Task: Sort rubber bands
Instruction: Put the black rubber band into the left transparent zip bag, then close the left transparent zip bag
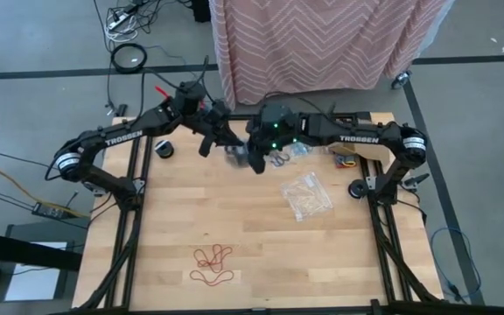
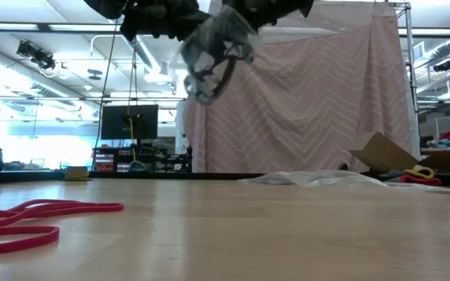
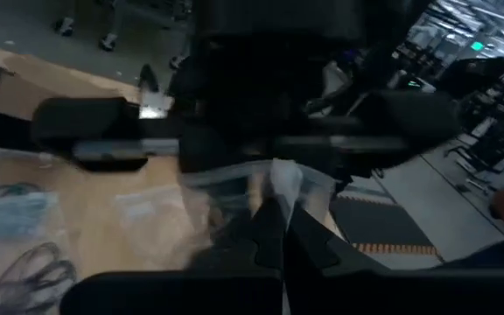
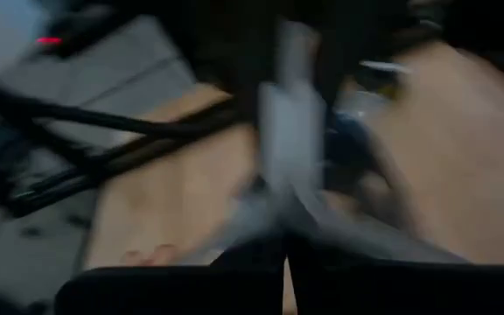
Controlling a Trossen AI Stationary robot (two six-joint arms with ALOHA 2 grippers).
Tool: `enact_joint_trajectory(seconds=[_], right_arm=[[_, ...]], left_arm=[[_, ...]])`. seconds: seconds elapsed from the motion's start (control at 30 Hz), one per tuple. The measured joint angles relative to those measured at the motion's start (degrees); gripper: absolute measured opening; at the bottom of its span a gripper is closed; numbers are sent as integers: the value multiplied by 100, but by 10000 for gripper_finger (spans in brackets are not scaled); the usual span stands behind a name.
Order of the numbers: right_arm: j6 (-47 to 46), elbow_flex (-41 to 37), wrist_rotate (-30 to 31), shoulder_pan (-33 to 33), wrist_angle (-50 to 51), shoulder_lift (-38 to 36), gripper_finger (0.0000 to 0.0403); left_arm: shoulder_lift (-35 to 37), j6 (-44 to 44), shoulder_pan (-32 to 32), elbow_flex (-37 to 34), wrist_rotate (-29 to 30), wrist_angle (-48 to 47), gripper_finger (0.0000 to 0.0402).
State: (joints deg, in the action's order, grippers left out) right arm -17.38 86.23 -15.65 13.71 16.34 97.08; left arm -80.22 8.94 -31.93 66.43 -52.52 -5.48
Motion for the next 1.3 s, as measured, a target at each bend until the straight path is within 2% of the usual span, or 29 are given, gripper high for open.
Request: enact_joint_trajectory(seconds=[0.07,0.27,0.47,0.6,0.73,0.9,0.93,1.1,1.3], right_arm=[[-16,-10,57,63,-28,0,8],[225,-3,-576,-12,-31,-32,70],[160,-3,-557,-52,172,-46,141],[-119,-1,-545,-31,281,-185,155],[-111,-1,-364,13,520,-361,124],[20,-3,-366,31,591,-524,22],[78,-3,-356,31,590,-554,11],[124,-3,31,27,517,-797,17],[465,-3,543,14,505,-1061,4]], left_arm=[[-3,-41,-30,-2,63,-49,0],[-3,-106,-133,-2,30,-112,0],[-3,-120,-178,-2,90,-104,0],[-3,-195,-224,-2,82,-214,0],[-3,-345,-225,-2,106,-461,0],[-1,-421,-224,-2,110,-524,0],[-1,-421,-224,-2,116,-526,0],[-1,-423,-224,-2,165,-574,0],[-1,-425,-222,-2,223,-560,0]])
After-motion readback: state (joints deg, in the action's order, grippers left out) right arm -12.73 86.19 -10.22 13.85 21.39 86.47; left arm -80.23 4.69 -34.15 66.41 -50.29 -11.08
